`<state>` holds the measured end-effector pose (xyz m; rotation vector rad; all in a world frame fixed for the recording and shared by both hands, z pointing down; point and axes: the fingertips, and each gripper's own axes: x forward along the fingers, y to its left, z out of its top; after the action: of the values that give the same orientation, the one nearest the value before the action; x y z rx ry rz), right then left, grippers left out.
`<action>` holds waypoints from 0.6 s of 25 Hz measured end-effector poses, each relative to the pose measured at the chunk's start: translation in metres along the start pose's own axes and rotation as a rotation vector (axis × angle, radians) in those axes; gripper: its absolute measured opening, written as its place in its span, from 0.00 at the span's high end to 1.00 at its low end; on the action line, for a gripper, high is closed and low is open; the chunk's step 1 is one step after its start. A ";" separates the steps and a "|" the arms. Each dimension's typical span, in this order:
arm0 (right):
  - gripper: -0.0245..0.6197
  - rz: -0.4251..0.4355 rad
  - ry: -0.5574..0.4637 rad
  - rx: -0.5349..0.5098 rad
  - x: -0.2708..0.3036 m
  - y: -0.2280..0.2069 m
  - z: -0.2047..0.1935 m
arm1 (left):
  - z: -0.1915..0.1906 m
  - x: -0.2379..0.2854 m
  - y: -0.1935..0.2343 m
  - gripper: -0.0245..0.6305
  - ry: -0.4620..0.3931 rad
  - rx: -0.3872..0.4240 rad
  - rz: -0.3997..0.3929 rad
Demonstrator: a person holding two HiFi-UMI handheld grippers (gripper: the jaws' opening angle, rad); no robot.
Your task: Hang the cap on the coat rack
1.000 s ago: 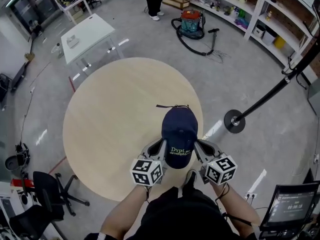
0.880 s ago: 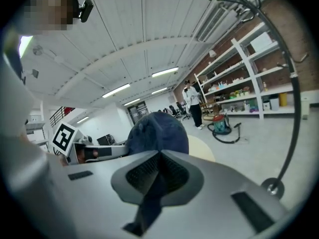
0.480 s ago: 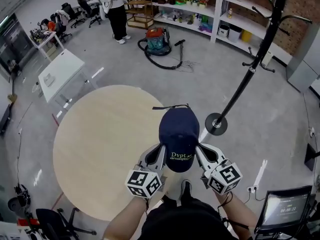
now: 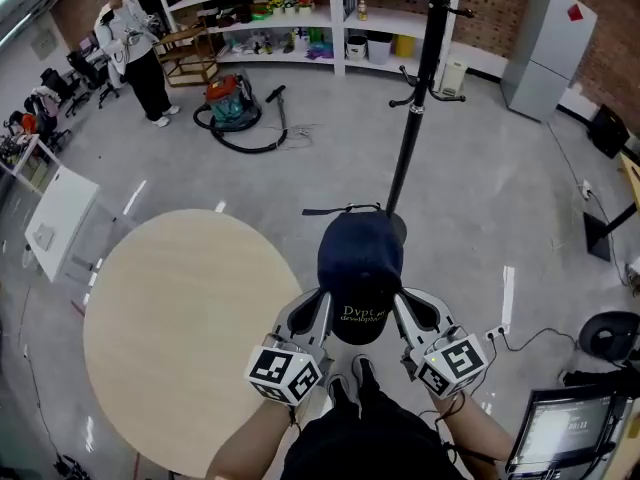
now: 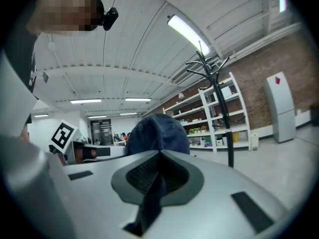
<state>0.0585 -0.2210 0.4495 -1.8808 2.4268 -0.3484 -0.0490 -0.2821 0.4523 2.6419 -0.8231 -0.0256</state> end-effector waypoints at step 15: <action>0.94 -0.104 -0.110 -0.014 -0.037 -0.079 0.061 | 0.037 0.086 -0.071 0.93 -0.051 0.088 -0.170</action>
<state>0.1537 -0.2128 0.4033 -1.9815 2.2738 -0.2265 0.0565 -0.2885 0.4006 2.7975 -0.6268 -0.1036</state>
